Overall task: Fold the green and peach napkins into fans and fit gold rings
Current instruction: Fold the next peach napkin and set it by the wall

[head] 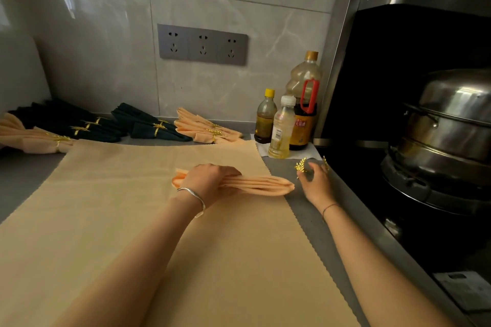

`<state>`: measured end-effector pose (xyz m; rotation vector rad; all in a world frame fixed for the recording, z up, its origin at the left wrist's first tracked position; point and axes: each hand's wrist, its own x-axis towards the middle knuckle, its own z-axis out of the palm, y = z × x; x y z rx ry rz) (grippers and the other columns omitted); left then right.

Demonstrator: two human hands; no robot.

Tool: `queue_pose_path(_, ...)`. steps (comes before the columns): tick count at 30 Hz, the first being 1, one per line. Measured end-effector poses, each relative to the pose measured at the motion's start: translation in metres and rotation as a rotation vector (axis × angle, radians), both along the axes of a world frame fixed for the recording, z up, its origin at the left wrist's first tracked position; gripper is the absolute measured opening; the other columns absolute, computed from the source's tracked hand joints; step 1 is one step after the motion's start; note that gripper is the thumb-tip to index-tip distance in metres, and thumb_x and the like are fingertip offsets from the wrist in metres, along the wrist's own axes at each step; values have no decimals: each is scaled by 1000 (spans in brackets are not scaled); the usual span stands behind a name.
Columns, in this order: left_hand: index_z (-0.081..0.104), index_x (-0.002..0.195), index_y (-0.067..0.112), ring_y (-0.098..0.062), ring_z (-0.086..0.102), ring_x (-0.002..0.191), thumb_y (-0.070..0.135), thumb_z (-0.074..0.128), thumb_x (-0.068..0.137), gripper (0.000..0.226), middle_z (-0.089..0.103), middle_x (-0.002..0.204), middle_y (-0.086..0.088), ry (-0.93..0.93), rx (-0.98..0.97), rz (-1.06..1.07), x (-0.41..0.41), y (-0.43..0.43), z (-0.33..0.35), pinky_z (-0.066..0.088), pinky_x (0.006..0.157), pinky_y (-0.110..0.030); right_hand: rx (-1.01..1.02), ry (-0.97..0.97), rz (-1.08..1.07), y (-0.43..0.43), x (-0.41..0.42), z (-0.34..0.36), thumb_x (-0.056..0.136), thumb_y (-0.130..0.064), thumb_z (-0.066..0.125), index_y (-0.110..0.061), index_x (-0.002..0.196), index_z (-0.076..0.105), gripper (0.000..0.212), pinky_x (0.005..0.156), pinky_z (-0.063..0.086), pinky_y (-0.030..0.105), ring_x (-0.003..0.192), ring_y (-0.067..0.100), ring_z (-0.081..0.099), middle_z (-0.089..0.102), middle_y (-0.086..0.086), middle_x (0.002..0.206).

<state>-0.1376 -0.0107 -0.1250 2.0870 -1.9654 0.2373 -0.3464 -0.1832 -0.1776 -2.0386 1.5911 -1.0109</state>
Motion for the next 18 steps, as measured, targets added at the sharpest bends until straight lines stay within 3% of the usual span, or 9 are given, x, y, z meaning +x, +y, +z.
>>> queue_pose_path(5, 49, 132, 36, -15, 58, 109, 43, 54, 92, 41, 62, 122, 7, 8, -24, 67, 9, 2, -1, 44, 93, -27, -69, 38, 39, -15, 0, -5, 90, -32, 59, -11, 105, 65, 26, 90, 46, 40, 106, 28, 54, 59, 10, 115)
queue_pose_path(8, 49, 132, 36, -18, 59, 110, 43, 54, 92, 41, 63, 122, 6, 15, -36, 98, 10, 5, -4, 45, 95, -30, -4, -71, 134, -14, -4, -7, 87, -33, 63, -16, 76, 63, 21, 67, 46, 33, 81, 24, 58, 63, 6, 83)
queue_pose_path(10, 50, 132, 36, -19, 59, 109, 43, 54, 92, 41, 63, 121, 5, 25, -55, 117, 11, 8, -3, 44, 93, -30, 61, -143, 215, -8, -6, 1, 89, -32, 61, -14, 76, 62, 22, 61, 39, 29, 73, 19, 54, 60, 0, 73)
queue_pose_path(15, 51, 130, 36, -19, 60, 105, 47, 52, 92, 40, 65, 118, 5, 42, -77, 173, 16, 13, 0, 44, 88, -27, 263, -200, 510, 23, -1, 32, 83, -21, 71, -16, 88, 66, 9, 72, 45, 14, 82, 8, 61, 68, -3, 88)
queue_pose_path(18, 50, 131, 36, -18, 61, 104, 48, 50, 92, 41, 64, 118, 5, 28, -62, 178, 17, 13, -1, 45, 89, -28, 379, -122, 648, 39, 1, 41, 74, -14, 78, -17, 94, 61, 26, 75, 48, 11, 86, 6, 64, 69, -3, 95)
